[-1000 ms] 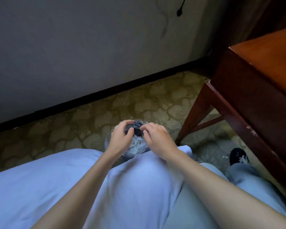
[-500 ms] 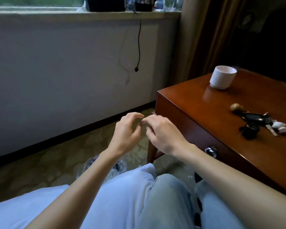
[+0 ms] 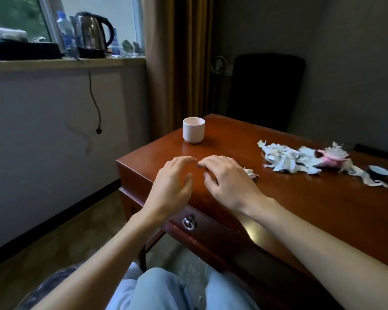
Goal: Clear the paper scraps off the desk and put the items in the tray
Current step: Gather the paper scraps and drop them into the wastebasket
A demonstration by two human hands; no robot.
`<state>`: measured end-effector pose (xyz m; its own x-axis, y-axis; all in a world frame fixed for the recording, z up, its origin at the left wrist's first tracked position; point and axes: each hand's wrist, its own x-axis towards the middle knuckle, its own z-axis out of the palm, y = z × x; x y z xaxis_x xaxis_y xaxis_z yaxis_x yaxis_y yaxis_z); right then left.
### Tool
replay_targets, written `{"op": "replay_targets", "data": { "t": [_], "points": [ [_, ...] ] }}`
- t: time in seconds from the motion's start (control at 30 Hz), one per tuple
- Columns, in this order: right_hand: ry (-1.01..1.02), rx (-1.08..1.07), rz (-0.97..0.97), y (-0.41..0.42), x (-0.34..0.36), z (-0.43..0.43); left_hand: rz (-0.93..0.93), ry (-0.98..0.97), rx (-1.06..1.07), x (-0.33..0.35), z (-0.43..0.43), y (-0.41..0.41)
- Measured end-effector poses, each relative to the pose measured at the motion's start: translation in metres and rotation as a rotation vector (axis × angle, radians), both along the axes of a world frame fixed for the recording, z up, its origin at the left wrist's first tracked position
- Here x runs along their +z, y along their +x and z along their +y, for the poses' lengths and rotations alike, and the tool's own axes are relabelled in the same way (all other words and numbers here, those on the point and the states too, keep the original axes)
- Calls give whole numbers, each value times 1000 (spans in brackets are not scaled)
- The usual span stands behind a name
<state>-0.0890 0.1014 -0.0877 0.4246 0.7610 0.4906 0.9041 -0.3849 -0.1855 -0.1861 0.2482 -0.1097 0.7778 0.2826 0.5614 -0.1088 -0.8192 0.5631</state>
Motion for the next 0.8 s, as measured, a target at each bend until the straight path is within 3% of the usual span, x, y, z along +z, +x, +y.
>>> {"op": "replay_targets", "data": {
  "t": [0.4, 0.7, 0.8],
  "points": [
    [31, -288, 27, 81, -19, -122, 63, -40, -268, 12, -111, 104],
    [111, -428, 51, 128, -40, -170, 151, -123, -290, -10, -159, 173],
    [163, -455, 144, 137, -41, -175, 150, -120, -271, -15, -165, 193]
  ]
}}
